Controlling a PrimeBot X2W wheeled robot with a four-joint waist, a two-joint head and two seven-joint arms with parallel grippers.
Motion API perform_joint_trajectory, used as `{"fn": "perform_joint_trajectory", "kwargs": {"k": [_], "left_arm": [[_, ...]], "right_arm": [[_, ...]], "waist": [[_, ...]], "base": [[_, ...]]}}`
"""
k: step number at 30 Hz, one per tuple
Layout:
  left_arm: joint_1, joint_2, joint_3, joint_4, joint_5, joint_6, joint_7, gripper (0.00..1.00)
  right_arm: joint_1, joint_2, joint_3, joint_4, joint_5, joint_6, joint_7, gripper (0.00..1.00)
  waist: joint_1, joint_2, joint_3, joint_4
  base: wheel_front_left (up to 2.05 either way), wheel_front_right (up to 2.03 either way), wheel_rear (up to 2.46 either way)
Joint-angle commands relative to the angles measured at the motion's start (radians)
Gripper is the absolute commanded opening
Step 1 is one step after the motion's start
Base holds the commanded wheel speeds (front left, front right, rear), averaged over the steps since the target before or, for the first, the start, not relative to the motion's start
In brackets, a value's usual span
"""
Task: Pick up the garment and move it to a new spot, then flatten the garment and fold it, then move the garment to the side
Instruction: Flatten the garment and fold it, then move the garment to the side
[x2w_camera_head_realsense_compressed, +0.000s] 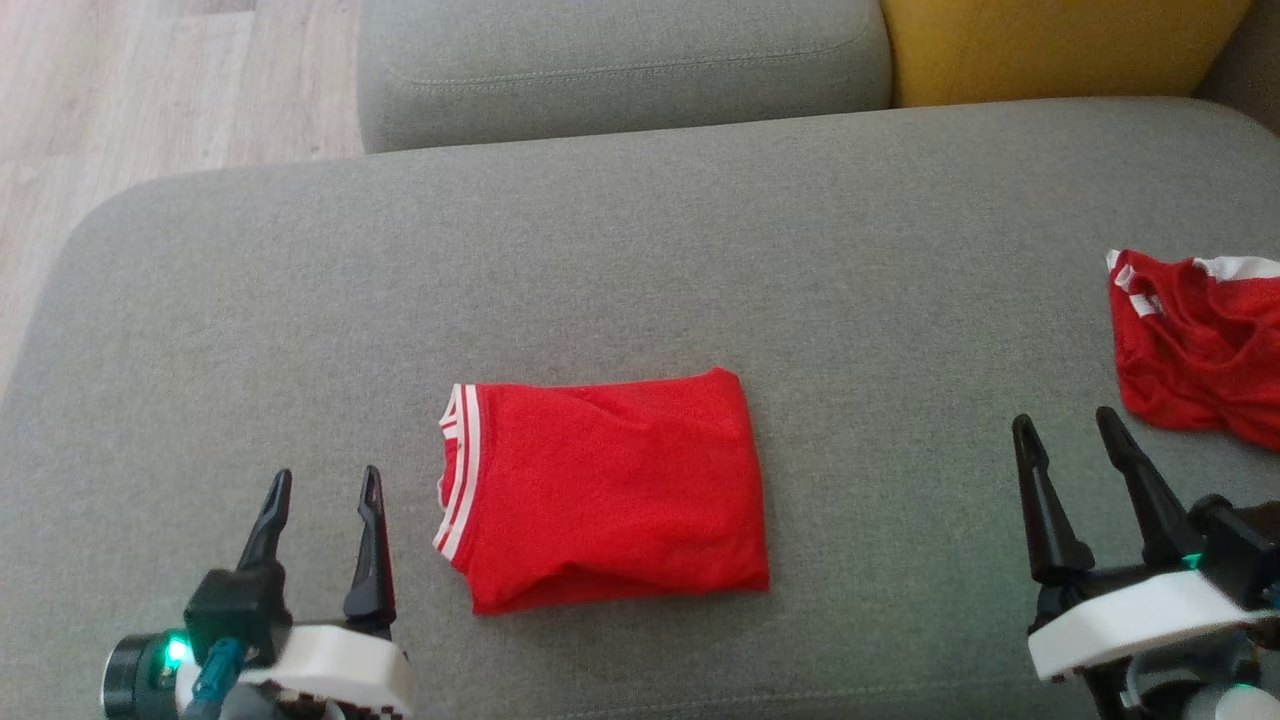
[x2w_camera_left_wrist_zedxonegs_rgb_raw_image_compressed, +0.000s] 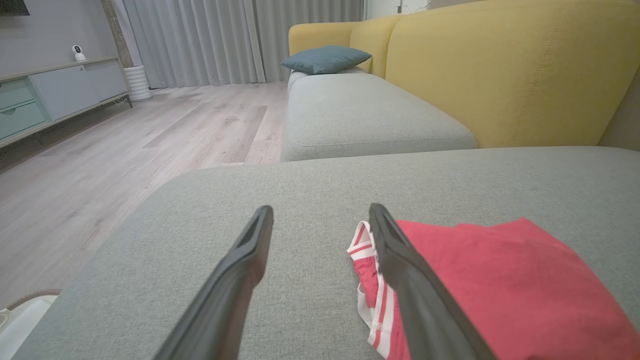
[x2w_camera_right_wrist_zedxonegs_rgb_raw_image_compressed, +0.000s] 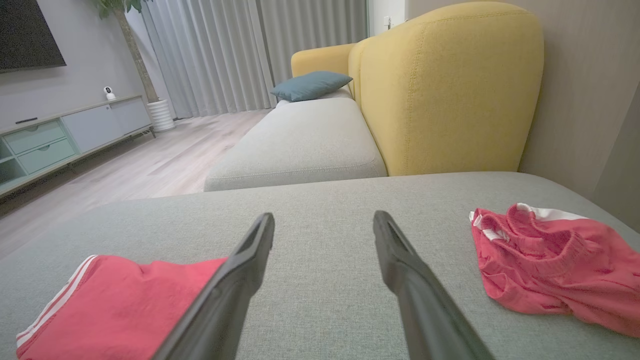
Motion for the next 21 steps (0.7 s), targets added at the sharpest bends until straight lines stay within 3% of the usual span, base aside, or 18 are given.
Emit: {"fn": "perform_joint_trajectory", "kwargs": {"k": [1, 21], "left_arm": [[-0.037, 0.021, 0.040, -0.039, 0.011, 0.005, 0.000, 1.00], [-0.046, 0.028, 0.037, -0.049, 0.011, 0.021, -0.002, 1.00]], "right_arm": [[-0.021, -0.010, 0.020, -0.041, -0.004, 0.003, 0.005, 1.00], [-0.031, -0.014, 0.025, -0.028, 0.004, 0.003, 0.012, 1.00]], "waist": [[0.0000, -0.0001, 0.002, 0.001], [0.0000, -0.0001, 0.010, 0.001]], "base": [[0.00, 0.00, 0.00], [0.00, 0.00, 0.00]]}}
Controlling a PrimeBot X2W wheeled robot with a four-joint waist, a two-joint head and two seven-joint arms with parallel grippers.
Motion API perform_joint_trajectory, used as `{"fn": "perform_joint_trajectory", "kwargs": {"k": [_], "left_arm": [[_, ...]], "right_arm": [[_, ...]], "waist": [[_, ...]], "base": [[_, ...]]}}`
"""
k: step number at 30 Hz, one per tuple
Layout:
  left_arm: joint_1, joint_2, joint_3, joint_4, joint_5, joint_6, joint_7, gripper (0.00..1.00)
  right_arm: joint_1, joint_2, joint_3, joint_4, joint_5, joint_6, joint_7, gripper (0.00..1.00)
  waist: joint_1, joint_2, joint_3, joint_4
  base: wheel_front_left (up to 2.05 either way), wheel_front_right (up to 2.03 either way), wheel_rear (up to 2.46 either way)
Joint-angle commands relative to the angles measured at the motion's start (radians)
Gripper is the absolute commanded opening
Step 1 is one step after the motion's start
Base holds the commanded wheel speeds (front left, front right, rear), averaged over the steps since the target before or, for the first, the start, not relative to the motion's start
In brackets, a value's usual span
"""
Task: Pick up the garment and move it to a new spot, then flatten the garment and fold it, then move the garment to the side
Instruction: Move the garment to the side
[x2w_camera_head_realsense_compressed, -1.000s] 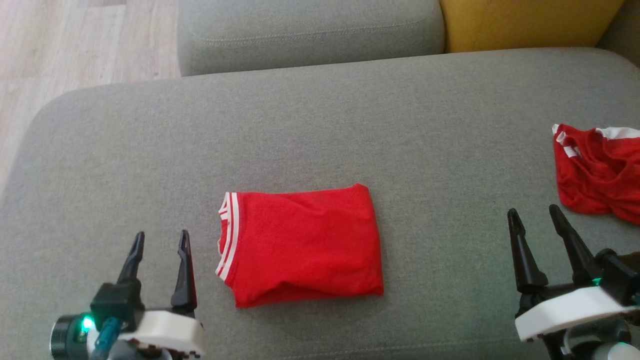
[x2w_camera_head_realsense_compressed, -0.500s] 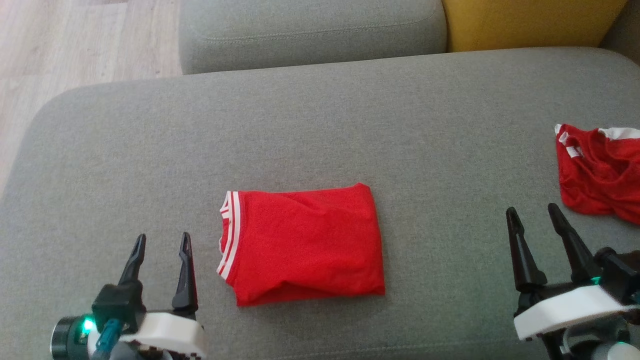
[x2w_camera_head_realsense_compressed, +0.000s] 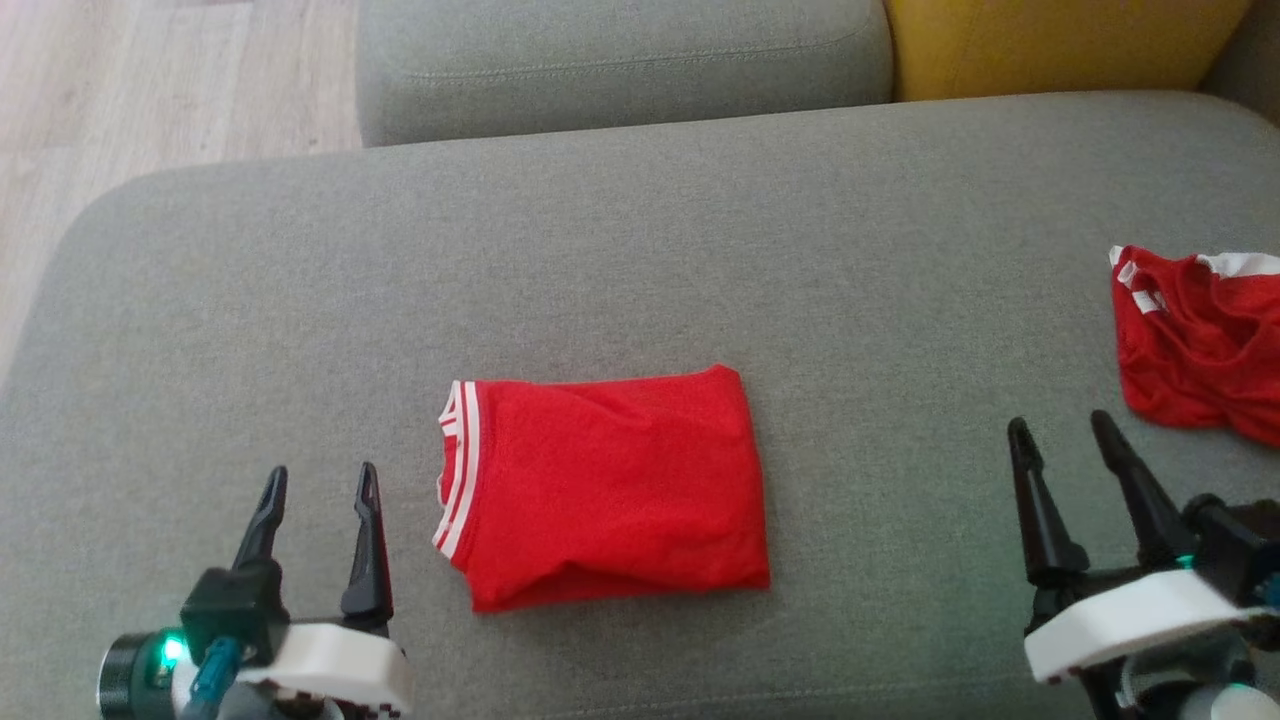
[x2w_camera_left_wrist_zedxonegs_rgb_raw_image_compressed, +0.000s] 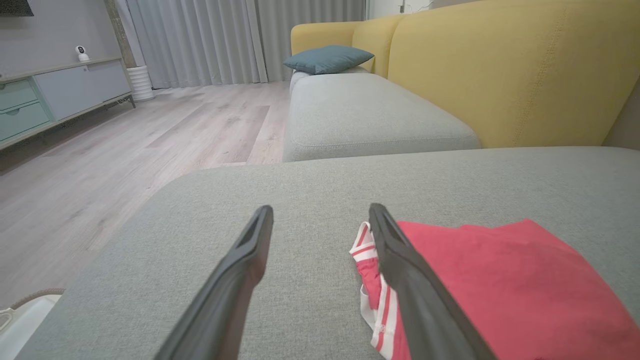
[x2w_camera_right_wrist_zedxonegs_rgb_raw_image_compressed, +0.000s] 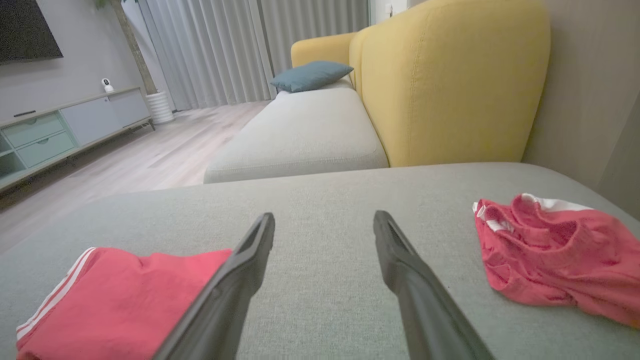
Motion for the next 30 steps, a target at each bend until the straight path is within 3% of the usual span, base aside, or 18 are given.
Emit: {"fn": "perform_joint_trajectory", "kwargs": {"k": [1, 8, 17, 24, 25, 26, 27, 28, 30], "left_arm": [[-0.049, 0.022, 0.041, -0.041, 0.013, 0.011, -0.005, 1.00], [-0.084, 0.017, 0.040, -0.043, 0.018, 0.014, -0.020, 1.00], [-0.164, -0.013, 0.024, -0.017, 0.020, -0.004, -0.060, 1.00], [-0.201, -0.035, 0.017, 0.008, 0.016, -0.020, -0.081, 1.00], [-0.204, -0.038, 0.017, 0.011, 0.016, -0.022, -0.083, 1.00], [-0.206, -0.039, 0.017, 0.013, 0.016, -0.024, -0.085, 1.00], [-0.208, -0.040, 0.017, 0.015, 0.016, -0.026, -0.086, 1.00], [-0.209, -0.041, 0.018, 0.017, 0.016, -0.027, -0.088, 1.00], [-0.209, -0.043, 0.020, 0.019, 0.017, -0.029, -0.090, 1.00]], "right_arm": [[-0.036, -0.021, 0.032, -0.020, 0.010, 0.003, 0.010, 1.00], [-0.105, -0.032, 0.108, 0.072, 0.042, 0.003, 0.052, 1.00], [-0.256, -0.029, 0.290, 0.336, 0.121, 0.003, 0.081, 1.00], [-0.357, -0.010, 0.355, 0.551, 0.160, 0.003, 0.104, 1.00], [-0.368, -0.006, 0.362, 0.568, 0.167, 0.003, 0.102, 0.90], [-0.377, -0.004, 0.369, 0.583, 0.173, 0.003, 0.103, 0.47], [-0.384, -0.003, 0.378, 0.597, 0.180, 0.003, 0.109, 0.18], [-0.390, -0.002, 0.385, 0.608, 0.187, 0.003, 0.112, 0.00], [-0.400, -0.008, 0.396, 0.612, 0.195, 0.003, 0.107, 0.00]], "waist": [[0.0000, 0.0000, 0.008, 0.002], [0.0000, 0.0000, 0.055, 0.019], [0.0000, 0.0000, 0.140, 0.094], [0.0000, 0.0000, 0.171, 0.127], [0.0000, 0.0000, 0.173, 0.129], [0.0000, 0.0000, 0.175, 0.130], [0.0000, 0.0000, 0.176, 0.130], [0.0000, 0.0000, 0.176, 0.130], [0.0000, 0.0000, 0.177, 0.125]], "base": [[0.00, 0.00, 0.00], [0.00, 0.00, 0.00], [0.00, 0.00, 0.00], [0.00, 0.00, 0.00], [0.00, 0.00, 0.00], [0.00, 0.00, 0.00], [0.00, 0.00, 0.00], [0.00, 0.00, 0.00], [0.00, 0.00, 0.00]]}}
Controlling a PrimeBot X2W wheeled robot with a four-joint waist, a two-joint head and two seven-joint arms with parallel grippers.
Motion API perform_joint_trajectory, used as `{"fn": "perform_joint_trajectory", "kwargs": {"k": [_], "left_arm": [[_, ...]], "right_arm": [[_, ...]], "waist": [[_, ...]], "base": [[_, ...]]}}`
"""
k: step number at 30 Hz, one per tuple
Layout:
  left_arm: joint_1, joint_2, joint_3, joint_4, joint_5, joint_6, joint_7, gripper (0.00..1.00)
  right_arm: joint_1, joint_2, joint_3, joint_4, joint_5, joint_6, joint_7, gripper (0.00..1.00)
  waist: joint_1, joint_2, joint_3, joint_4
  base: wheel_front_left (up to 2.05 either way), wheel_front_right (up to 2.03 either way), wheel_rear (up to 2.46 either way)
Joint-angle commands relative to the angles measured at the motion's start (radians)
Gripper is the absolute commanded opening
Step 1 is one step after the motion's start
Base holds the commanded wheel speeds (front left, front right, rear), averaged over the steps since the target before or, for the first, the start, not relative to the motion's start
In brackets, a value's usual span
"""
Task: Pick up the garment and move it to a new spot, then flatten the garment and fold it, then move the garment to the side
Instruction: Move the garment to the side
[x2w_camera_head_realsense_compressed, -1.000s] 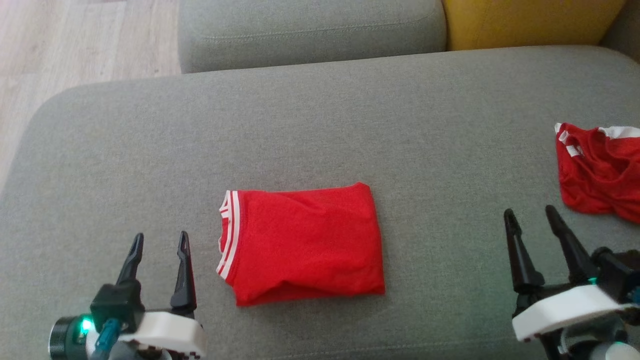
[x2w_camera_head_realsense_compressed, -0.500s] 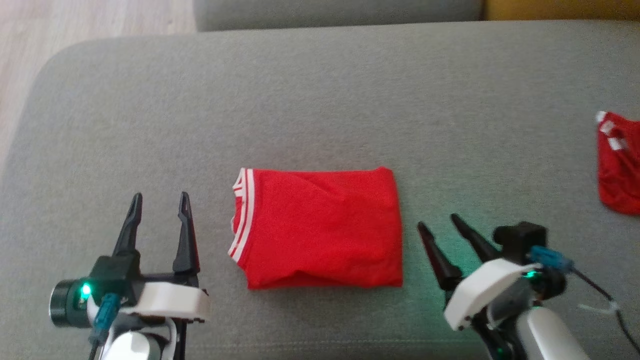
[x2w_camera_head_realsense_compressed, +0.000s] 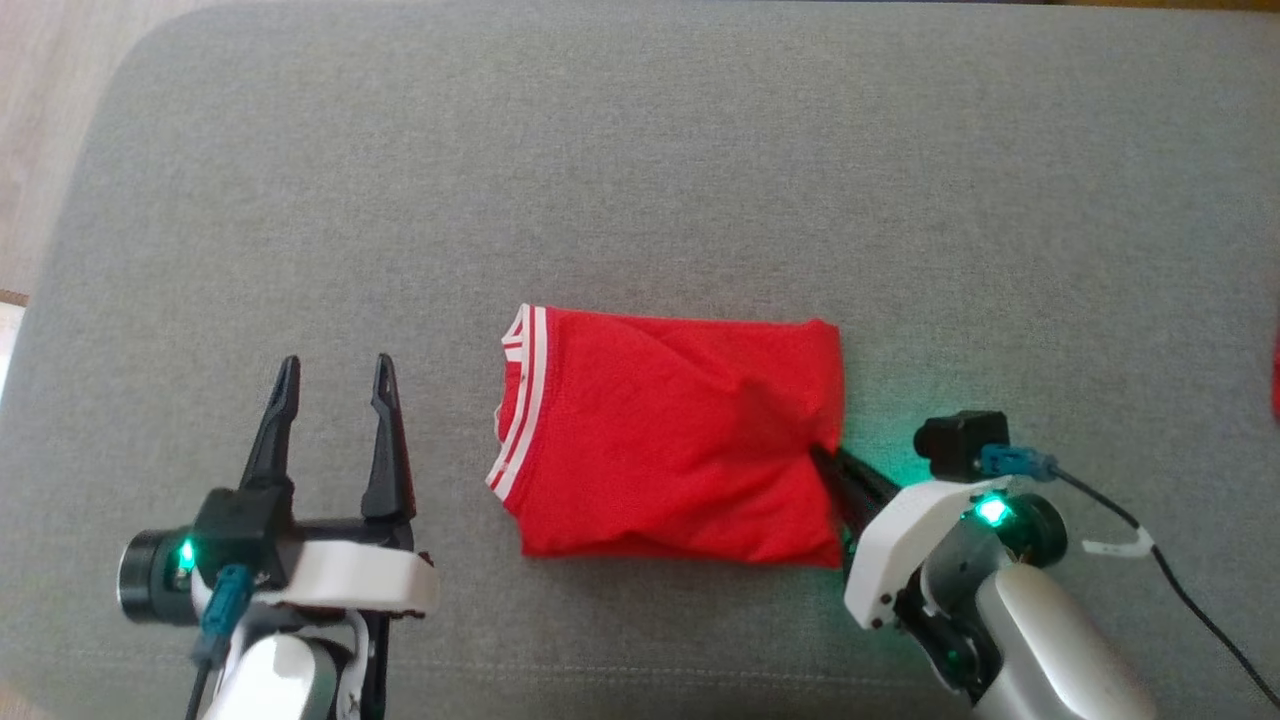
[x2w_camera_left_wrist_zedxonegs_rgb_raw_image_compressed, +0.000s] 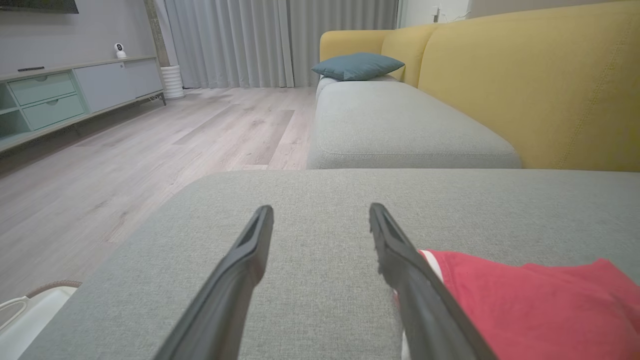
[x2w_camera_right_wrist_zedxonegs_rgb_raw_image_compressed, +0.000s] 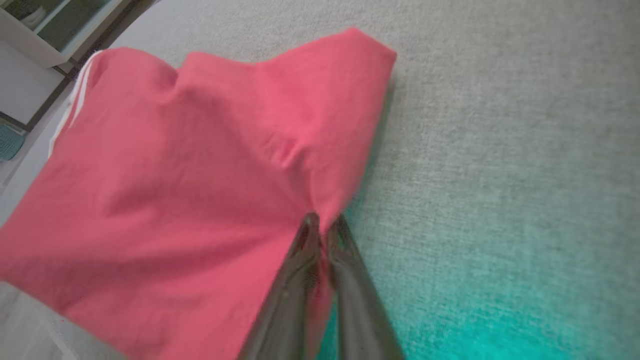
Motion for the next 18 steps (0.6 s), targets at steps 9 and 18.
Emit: {"fn": "perform_joint_trajectory", "kwargs": {"k": [9, 18], "left_arm": [[-0.034, 0.018, 0.049, -0.034, 0.020, -0.008, -0.012, 1.00], [-0.059, 0.029, 0.033, -0.045, 0.036, -0.029, -0.013, 1.00]], "right_arm": [[0.004, -0.082, 0.041, -0.145, -0.030, 0.003, -0.062, 0.00], [0.013, -0.193, -0.032, -0.258, -0.049, 0.003, -0.041, 0.00]], "waist": [[0.0000, 0.0000, -0.003, -0.113], [0.0000, 0.0000, 0.010, -0.280]], "base": [[0.00, 0.00, 0.00], [0.00, 0.00, 0.00]]}}
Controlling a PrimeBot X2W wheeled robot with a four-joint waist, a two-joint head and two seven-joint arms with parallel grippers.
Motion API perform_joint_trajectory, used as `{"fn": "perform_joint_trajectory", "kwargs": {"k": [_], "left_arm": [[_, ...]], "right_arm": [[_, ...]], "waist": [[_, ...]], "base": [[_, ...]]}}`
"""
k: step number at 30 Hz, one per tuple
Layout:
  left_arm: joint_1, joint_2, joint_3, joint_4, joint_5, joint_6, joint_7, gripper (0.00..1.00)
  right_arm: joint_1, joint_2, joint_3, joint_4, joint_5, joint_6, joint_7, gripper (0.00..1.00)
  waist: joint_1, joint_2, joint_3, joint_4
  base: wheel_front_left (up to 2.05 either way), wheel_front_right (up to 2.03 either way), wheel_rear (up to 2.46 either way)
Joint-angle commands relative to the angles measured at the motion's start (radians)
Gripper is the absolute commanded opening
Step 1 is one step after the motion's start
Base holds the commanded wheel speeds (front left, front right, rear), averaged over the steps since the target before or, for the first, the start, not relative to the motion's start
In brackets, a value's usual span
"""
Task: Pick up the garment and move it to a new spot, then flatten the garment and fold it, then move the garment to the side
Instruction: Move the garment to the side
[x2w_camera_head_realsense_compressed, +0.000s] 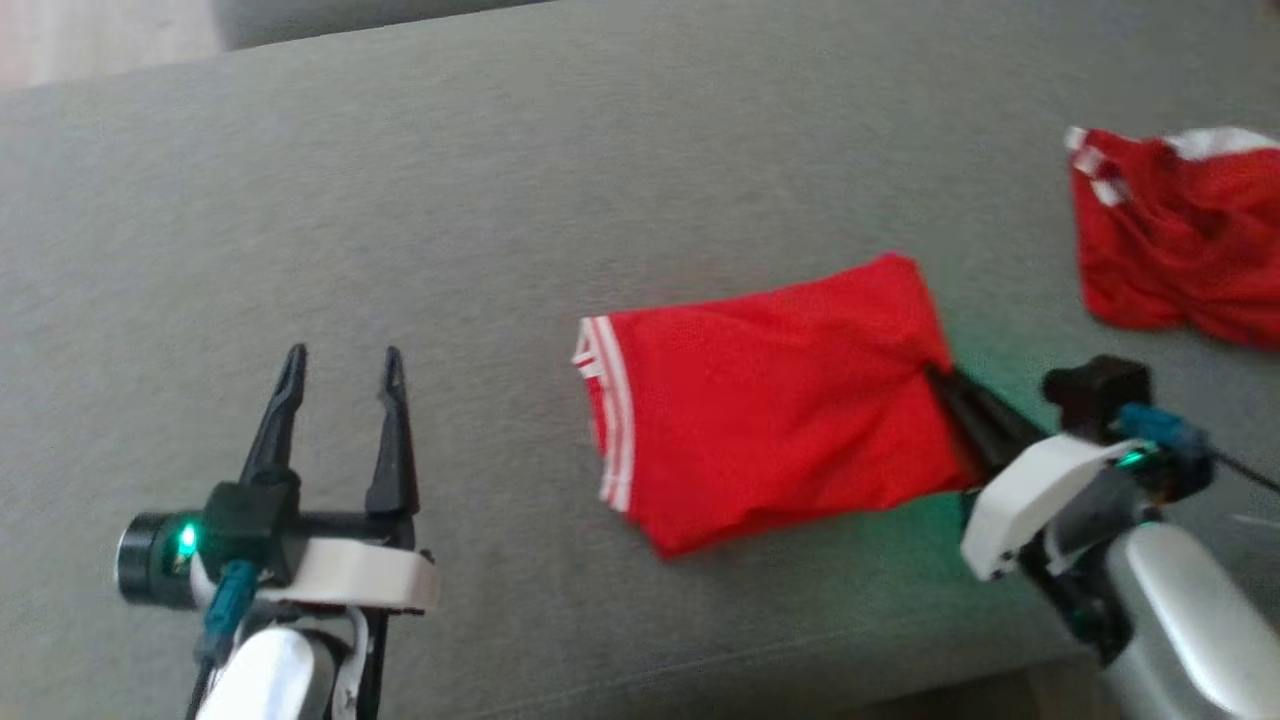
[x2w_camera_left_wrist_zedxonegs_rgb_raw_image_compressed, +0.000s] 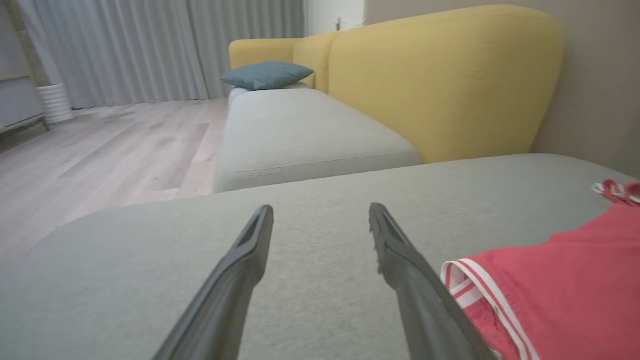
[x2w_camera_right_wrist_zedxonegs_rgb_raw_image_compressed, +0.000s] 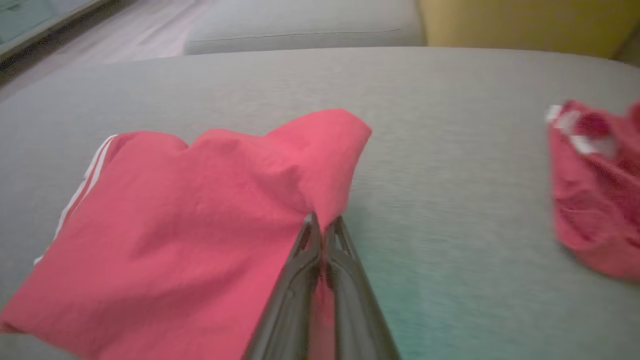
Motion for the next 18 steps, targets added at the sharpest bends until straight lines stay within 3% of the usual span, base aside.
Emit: {"fn": "perform_joint_trajectory", "kwargs": {"k": [1, 8, 18], "left_arm": [[-0.062, 0.019, 0.026, -0.037, 0.010, -0.007, -0.011, 1.00], [-0.126, 0.027, -0.015, -0.034, 0.031, -0.042, 0.008, 1.00], [-0.216, 0.038, -0.060, -0.052, 0.071, -0.069, 0.043, 1.00]], "right_arm": [[-0.017, -0.028, -0.001, -0.043, -0.004, 0.003, -0.002, 0.00], [-0.111, -0.120, -0.058, -0.020, 0.021, 0.003, -0.018, 0.00], [-0.265, -0.256, -0.200, 0.092, 0.031, 0.003, -0.108, 0.00]], "waist": [[0.0000, 0.0000, 0.013, -0.067], [0.0000, 0.0000, 0.067, -0.157], [0.0000, 0.0000, 0.176, -0.200]], "base": [[0.00, 0.00, 0.00], [0.00, 0.00, 0.00], [0.00, 0.00, 0.00]]}}
